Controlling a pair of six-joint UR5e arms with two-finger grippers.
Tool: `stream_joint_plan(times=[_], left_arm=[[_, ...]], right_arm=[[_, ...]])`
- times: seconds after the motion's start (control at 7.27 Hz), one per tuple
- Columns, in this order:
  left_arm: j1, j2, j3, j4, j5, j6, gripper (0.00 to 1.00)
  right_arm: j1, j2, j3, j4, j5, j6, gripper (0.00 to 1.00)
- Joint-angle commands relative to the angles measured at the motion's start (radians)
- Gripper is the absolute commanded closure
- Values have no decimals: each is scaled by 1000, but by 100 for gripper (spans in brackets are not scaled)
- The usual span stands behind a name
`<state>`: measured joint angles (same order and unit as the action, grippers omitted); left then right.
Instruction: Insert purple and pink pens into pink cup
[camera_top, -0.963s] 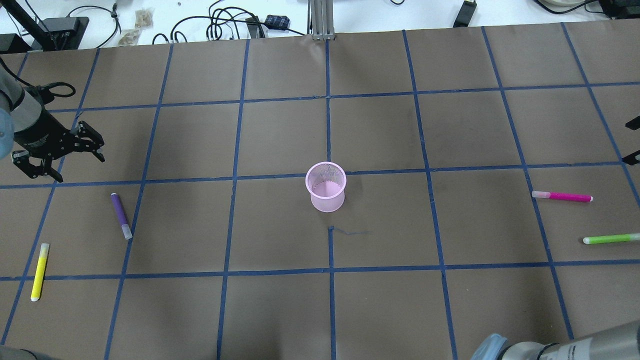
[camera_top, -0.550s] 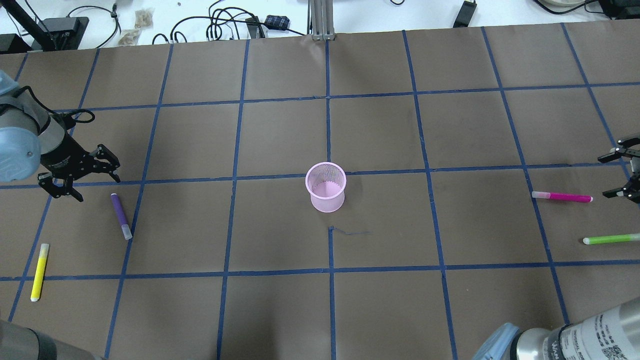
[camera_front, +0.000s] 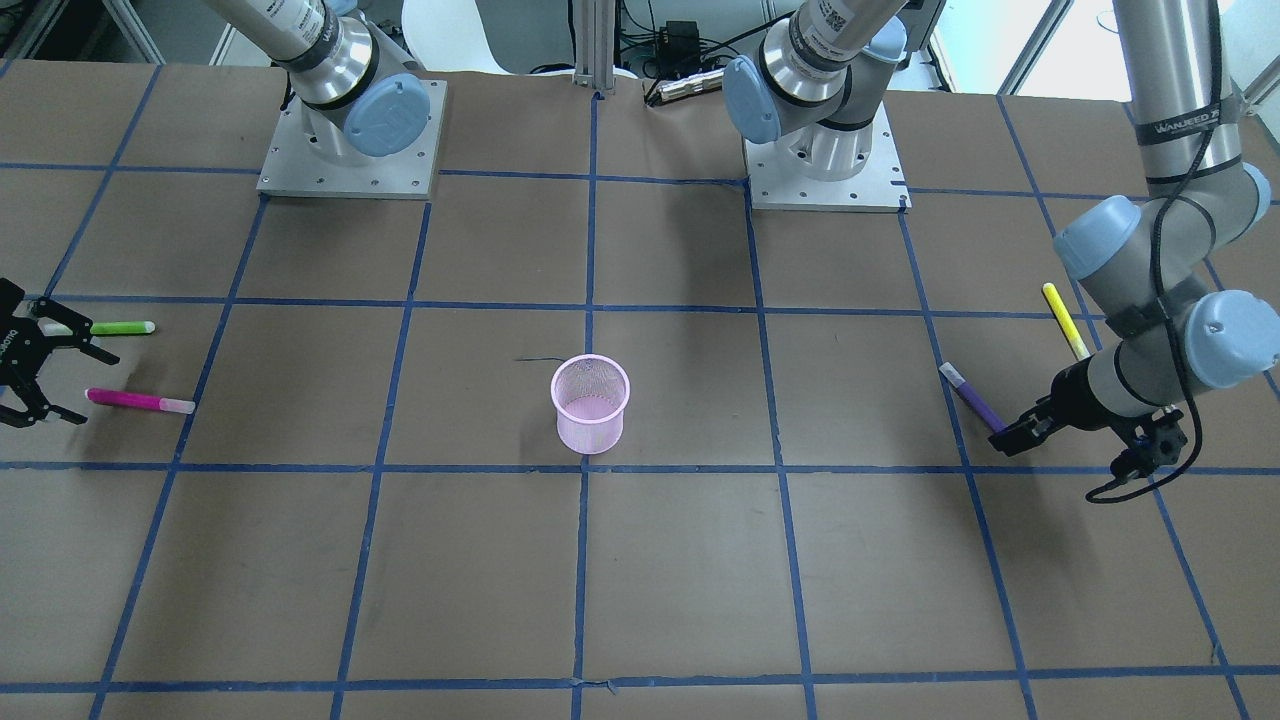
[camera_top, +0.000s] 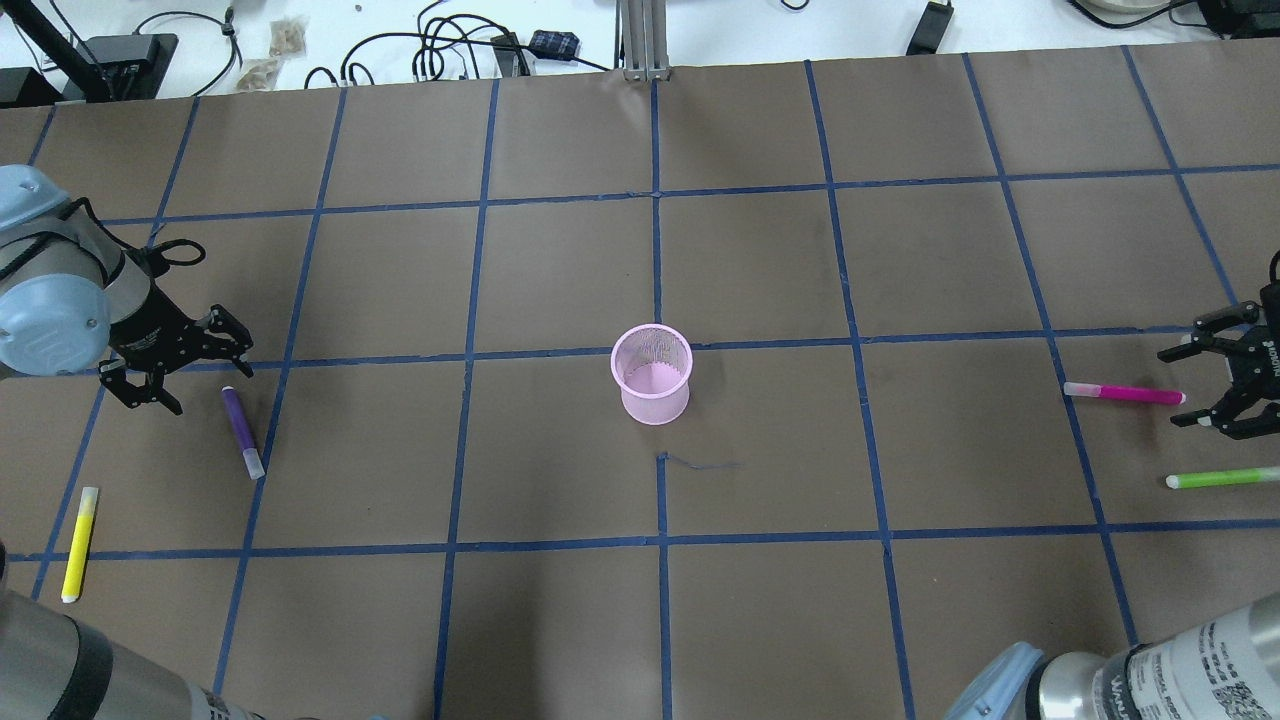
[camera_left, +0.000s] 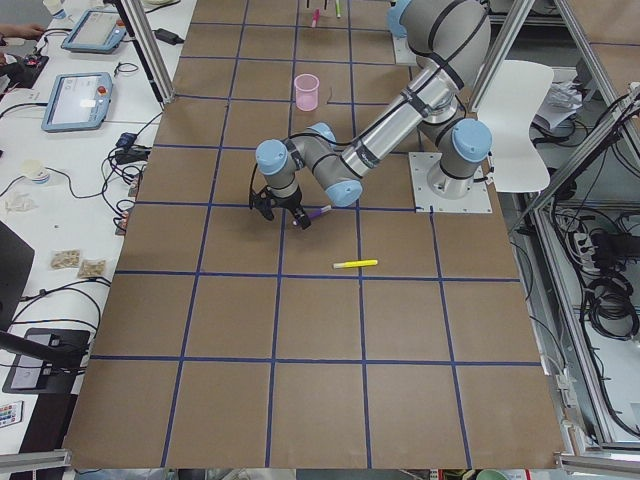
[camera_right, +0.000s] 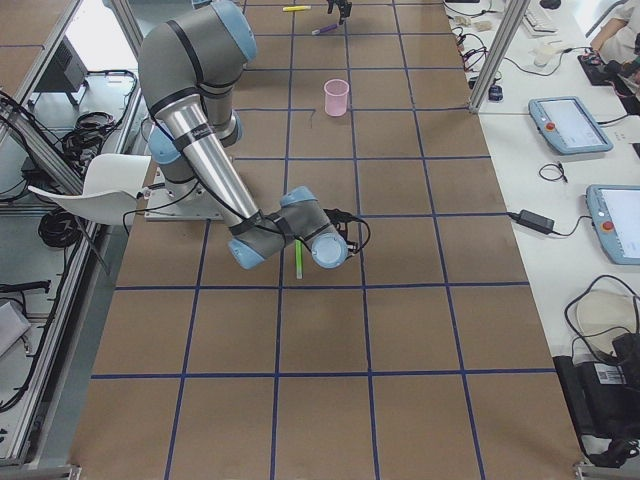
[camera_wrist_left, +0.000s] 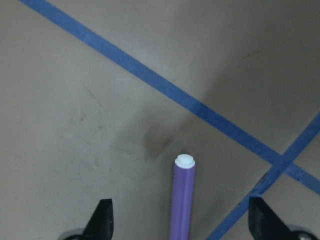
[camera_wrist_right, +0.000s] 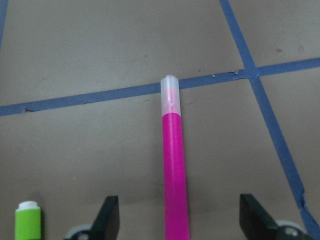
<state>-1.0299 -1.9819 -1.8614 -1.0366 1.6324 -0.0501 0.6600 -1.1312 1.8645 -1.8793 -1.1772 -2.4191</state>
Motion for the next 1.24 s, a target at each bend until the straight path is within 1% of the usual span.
stream_joint_plan(times=[0.0,0.14,0.41,0.55,0.69,0.83,0.96,1.1], left_arm=[[1,-27,1,29,-5,-1,8],[1,-35,1,30,-5,-1,16],[-3,-32,1,20,-8,-14,38],[-3,-34,1,14,-8,-13,44],[-3,-32,1,13,-8,-11,54],[-3,-28,1,7,-5,-11,78],[-4,-26,1,-9,-6,-10,100],[-3,-25,1,-19,-6,-10,100]], right_arm=[[0,2,2,-3,-2,-29,26],[0,2,2,-4,-2,-31,34],[0,17,1,-4,-4,-31,39],[0,27,-5,-4,-4,-32,40],[0,27,-7,-6,-4,-32,44],[0,27,1,-14,-4,-32,56],[0,27,-1,-17,-4,-32,73],[0,27,-1,-17,-4,-32,82]])
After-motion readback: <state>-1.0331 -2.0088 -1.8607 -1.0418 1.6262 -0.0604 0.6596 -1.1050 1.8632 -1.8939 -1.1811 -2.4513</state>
